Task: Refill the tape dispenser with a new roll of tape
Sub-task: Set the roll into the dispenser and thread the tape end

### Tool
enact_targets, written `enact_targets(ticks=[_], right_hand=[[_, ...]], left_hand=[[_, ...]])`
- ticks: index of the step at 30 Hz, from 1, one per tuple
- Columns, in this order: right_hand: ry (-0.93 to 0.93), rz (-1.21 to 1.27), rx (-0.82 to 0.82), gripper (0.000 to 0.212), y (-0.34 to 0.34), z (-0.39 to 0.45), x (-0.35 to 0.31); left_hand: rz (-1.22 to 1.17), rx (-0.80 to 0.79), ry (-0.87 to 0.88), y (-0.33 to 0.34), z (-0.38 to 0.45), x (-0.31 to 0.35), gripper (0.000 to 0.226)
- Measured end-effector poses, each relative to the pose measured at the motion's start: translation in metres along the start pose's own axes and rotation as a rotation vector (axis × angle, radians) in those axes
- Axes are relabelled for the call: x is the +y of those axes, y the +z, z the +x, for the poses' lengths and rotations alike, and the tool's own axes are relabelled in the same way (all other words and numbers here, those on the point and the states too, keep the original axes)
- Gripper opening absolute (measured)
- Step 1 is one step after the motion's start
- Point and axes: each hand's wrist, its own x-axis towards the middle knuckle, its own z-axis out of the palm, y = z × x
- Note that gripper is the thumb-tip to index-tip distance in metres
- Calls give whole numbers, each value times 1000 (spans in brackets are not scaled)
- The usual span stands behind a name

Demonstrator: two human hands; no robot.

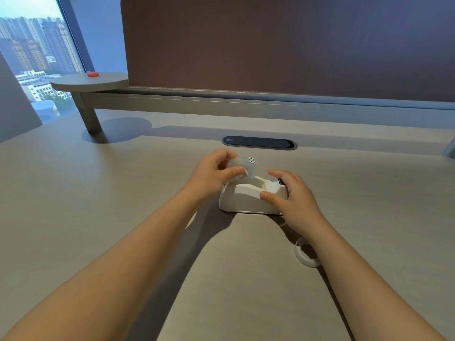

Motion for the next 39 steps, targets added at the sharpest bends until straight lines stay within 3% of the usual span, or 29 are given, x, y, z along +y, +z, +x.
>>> enact_targets(ticks=[5, 17, 24, 30, 36, 39], right_hand=[[3, 13, 15, 45, 1, 2, 2], [-1, 22, 14, 45, 2, 1, 2], [22, 20, 9, 43, 3, 1, 0], [48, 10, -6, 41, 4, 1, -2], [60, 24, -45, 40, 1, 0, -8], [49, 47, -6, 38, 0, 2, -15]], left_hand=[[93, -58, -24, -4, 3, 6, 11], [11, -123, -152, 1, -1, -3, 8], [-380, -36, -249, 7, -3, -7, 18], [-447, -34, -311, 8, -1, -10, 17], [-319, -79, -300, 5, 3, -9, 6], [-287, -78, -291, 5, 5, -12, 19]])
